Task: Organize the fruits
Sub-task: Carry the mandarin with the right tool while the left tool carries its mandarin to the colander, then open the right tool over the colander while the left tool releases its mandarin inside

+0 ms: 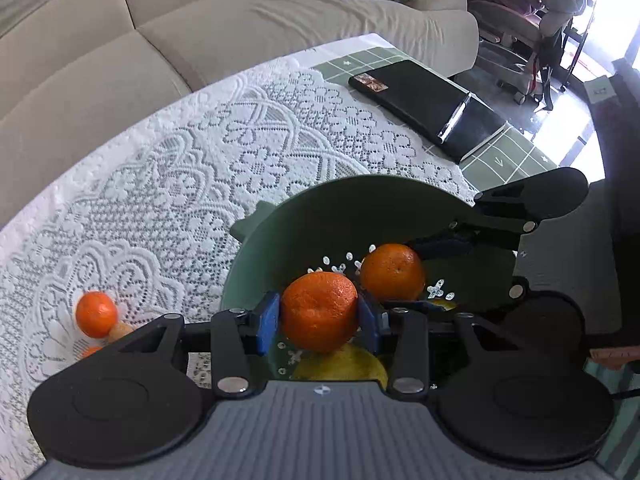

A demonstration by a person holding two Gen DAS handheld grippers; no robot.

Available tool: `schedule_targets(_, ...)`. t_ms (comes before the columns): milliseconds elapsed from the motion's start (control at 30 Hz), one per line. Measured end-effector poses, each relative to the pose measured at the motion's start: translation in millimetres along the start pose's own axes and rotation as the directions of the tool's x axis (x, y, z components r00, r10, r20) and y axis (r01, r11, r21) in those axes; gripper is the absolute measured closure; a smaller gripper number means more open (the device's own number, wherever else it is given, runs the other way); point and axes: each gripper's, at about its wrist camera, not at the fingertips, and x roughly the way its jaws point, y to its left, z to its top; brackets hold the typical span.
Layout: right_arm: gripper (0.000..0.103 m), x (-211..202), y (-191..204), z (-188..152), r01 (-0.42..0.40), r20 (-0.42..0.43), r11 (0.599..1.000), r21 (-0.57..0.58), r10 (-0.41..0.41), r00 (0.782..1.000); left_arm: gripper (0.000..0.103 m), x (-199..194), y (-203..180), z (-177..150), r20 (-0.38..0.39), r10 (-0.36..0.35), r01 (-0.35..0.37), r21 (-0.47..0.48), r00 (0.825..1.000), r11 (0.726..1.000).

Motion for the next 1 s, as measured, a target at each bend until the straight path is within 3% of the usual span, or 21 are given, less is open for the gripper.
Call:
schedule_targets(267,0.058,0.3,1.0,-0.7,0.012,-0.010,1.000,-0.015,-0.012,1.000,0.054,5.8,1.0,0.6,-0.008,0.011,-0.011,-0.001,1.000,1.000)
schedule_targets(433,0.058,-2.3,-1.2,-0.4,0.005,-0.015,1.000,0.002,-0.005,1.000,0.047,2.8,1.4,-0.5,0.000,0.015,-0.015,0.004,1.000,1.000)
schedule_targets(500,0.050,-5.2,-1.4,0.2,0.011,-0.009,1.000,0.006,-0.011,1.000,0.043,-1.3,1.1,-1.4,0.008,0.012,-0.012,0.009,1.000,1.000)
schedule_targets(633,0.049,-14.5,-1.0,3.3,0.025,0.009,1.000,0.013,-0.025,1.000,0.043,-13.3,-0.3,-1.8,0.032,0.025,-0.025,0.008,0.999,1.000)
schedule_targets(700,0.042,-19.9,0.5,5.3,0.040,0.019,0.999,0.020,-0.040,0.999,0.042,-21.5,1.0,-2.5,0.048,0.037,-0.037,-0.001,0.998,0.999)
schedule_targets(1000,0.033,-50.7,22.2,15.4,0.053,0.090,0.997,0.058,-0.058,0.994,0.042,-66.1,24.1,-17.5,0.103,0.121,-0.110,-0.113,0.987,0.988)
